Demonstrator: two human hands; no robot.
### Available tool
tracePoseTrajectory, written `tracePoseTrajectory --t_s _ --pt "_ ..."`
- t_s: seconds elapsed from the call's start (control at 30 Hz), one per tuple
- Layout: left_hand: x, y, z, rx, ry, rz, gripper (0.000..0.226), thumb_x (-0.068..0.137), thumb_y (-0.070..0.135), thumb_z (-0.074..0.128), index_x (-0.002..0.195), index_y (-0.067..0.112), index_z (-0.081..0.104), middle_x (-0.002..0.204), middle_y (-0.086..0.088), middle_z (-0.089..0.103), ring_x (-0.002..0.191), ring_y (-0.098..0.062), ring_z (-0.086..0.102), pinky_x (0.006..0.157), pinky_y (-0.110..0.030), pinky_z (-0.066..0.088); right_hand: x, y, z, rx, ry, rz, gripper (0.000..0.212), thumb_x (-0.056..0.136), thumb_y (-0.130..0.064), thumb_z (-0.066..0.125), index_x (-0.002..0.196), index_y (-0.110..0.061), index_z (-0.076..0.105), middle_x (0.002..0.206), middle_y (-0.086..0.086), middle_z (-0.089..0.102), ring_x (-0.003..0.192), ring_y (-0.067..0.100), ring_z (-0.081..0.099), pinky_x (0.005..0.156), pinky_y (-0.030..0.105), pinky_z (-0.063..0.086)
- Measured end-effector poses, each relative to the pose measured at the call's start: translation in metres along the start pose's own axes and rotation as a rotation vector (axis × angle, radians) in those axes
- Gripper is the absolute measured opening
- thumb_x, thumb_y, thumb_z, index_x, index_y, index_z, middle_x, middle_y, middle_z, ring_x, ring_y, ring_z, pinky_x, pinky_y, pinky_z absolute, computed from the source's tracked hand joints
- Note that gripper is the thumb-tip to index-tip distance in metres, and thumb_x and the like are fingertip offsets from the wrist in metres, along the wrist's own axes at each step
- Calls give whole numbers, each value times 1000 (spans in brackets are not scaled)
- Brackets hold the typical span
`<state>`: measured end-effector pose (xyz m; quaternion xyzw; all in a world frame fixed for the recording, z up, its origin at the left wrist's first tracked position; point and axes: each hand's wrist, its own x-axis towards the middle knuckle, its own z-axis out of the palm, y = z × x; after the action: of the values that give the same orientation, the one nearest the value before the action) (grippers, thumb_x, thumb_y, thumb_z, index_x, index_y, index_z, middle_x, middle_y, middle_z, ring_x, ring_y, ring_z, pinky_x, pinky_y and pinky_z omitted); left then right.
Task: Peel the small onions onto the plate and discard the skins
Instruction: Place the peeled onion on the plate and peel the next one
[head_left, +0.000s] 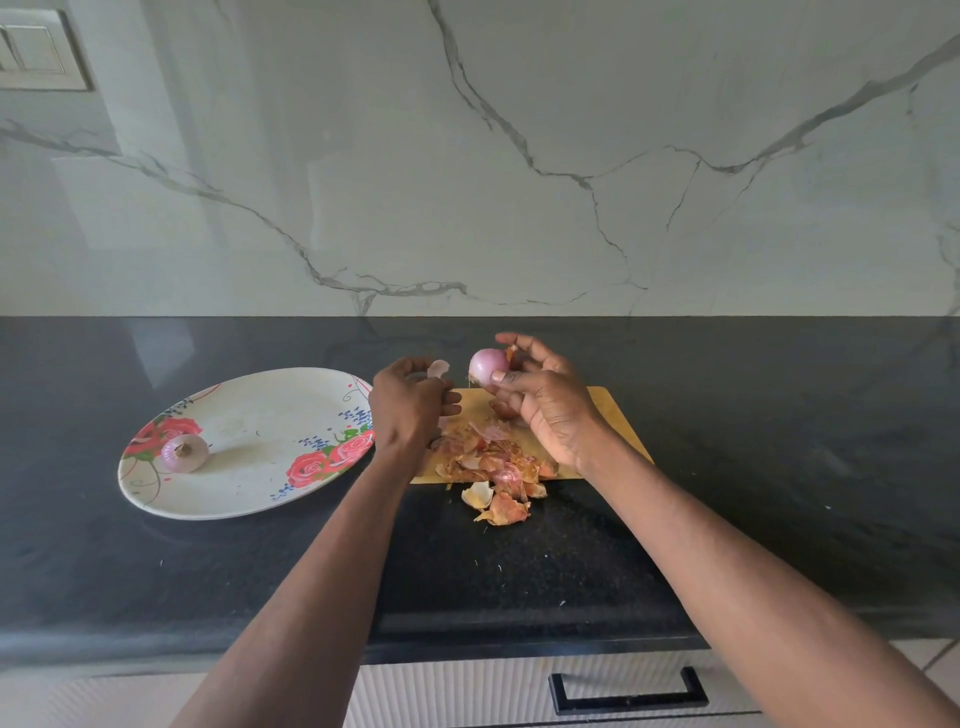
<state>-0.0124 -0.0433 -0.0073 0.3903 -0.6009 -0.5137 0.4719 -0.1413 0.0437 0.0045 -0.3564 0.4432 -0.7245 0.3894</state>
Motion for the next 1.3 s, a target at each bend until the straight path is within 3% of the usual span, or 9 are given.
tracePoseTrajectory --t_s 0.13,0.23,0.33,0.43,0.57,0.8,0.97,1.17,1.3 --pt "0 -1 1 226 14 82 21 85 12 57 82 -2 73 70 -19 69 60 -27 65 61 -46 59 2 -3 -2 143 -30 43 44 87 21 52 120 -7 59 125 16 62 112 34 65 91 40 59" --pt "-1 -3 2 285 6 127 30 79 21 55 73 -4 69 61 -15 62 56 -21 49 55 -36 47 2 -3 -2 135 -53 24 48 86 24 49 119 -9 62 131 16 61 111 29 65 93 41 58" --pt "-2 1 2 156 -24 169 23 87 19 58 89 8 79 79 1 71 73 -12 63 70 -28 50 2 -2 -4 85 -56 7 50 85 22 52 121 -11 63 125 15 65 104 27 66 90 39 56" --pt "-4 7 0 -90 -144 233 18 93 15 68 107 14 78 100 1 78 98 -13 72 87 -25 55 1 -2 -4 47 -41 27 47 88 14 58 129 -9 60 116 12 70 89 25 67 65 33 49" --pt "-7 7 2 -201 -314 285 23 89 10 74 112 10 75 101 -4 78 98 -19 74 86 -26 56 0 -3 -5 30 -19 45 40 92 5 58 132 -4 59 99 13 71 72 15 65 63 34 42" --pt "-6 6 2 -170 -291 341 25 89 8 73 114 9 74 102 0 78 100 -16 74 90 -26 56 0 -4 -5 21 -14 51 38 93 1 60 131 -3 62 92 9 69 64 12 60 62 32 43" --pt "-6 4 1 -102 -232 392 23 93 3 67 109 18 75 94 11 77 95 -11 74 85 -21 55 0 -3 -4 23 6 60 39 92 -1 61 131 -4 62 90 8 71 70 13 61 62 31 43" --pt "-7 2 4 -61 -244 399 23 93 14 70 114 6 76 100 -2 78 94 -8 74 78 -15 52 -1 -3 -4 -5 30 51 40 92 -2 63 132 -6 63 95 10 70 62 14 57 57 28 45" --pt "-4 0 3 -52 -227 387 21 94 14 70 113 8 76 99 -2 78 94 -12 75 85 -25 56 0 -3 -4 -15 32 40 44 90 2 64 133 -9 63 94 7 73 66 14 59 60 31 46"
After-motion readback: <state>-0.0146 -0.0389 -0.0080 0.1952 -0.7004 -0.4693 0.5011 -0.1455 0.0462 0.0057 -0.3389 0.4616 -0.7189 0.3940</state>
